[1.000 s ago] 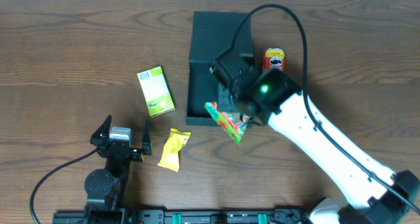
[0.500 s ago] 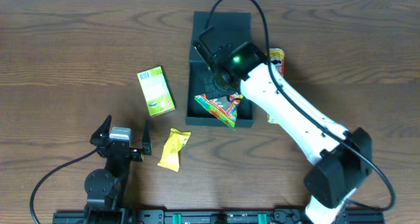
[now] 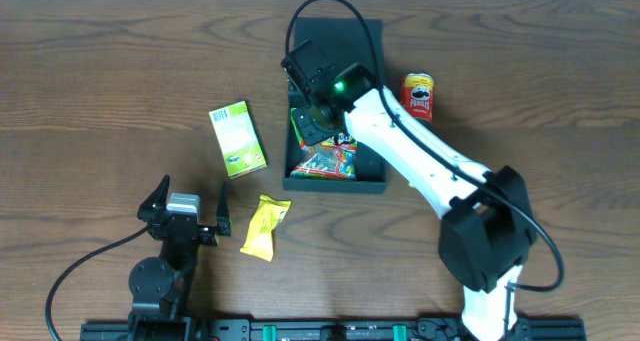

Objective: Pack container
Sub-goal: 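Lift the Haribo bag with the right gripper and carry it into the box, then lower the bag into the box and open the right gripper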

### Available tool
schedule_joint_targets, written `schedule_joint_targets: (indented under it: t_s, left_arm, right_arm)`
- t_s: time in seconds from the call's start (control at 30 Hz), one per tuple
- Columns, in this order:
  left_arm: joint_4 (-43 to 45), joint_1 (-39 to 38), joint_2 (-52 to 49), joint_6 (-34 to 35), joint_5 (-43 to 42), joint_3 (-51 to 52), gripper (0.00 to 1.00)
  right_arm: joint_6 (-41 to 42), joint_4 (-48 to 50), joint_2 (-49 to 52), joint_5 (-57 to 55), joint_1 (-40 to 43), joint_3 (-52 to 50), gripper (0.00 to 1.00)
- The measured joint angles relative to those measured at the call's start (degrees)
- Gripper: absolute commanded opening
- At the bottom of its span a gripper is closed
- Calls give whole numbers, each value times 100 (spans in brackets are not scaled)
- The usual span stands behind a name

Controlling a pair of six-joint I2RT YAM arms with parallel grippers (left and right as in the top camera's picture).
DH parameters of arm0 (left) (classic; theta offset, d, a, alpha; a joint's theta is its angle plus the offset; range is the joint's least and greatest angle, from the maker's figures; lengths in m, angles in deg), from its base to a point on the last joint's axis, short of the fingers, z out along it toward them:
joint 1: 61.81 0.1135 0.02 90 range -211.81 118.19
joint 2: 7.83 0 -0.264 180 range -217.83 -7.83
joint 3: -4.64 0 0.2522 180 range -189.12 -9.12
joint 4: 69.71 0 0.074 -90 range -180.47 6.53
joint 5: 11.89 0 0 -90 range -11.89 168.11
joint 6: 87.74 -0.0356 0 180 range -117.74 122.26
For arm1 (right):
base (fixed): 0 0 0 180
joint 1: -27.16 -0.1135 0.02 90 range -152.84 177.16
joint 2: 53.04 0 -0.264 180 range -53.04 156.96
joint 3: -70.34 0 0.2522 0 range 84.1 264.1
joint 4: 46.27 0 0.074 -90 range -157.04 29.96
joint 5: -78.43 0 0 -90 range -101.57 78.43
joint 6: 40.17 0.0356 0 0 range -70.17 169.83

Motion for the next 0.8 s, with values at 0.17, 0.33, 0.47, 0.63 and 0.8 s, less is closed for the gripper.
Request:
schedule_joint_targets:
  t_s: [0.17,0.33,0.47,0.63,0.8]
  left_arm:
    - [0,0,0,0,-2,0,95]
    - [0,0,0,0,0,0,95]
    - [0,0,0,0,0,0,95]
    - [-2,0,0,0,0,0,95]
    - [-2,0,0,0,0,0,95]
  right_arm:
    - [-114,105,328,4,0,20,1]
    - [-142,107,404,-9,22,20,1]
    - [-39,-79,310,-129,33,20,1]
    - [299,-577,72,-258,153,22,1]
    - [428,-442,7,197,203,-20,1]
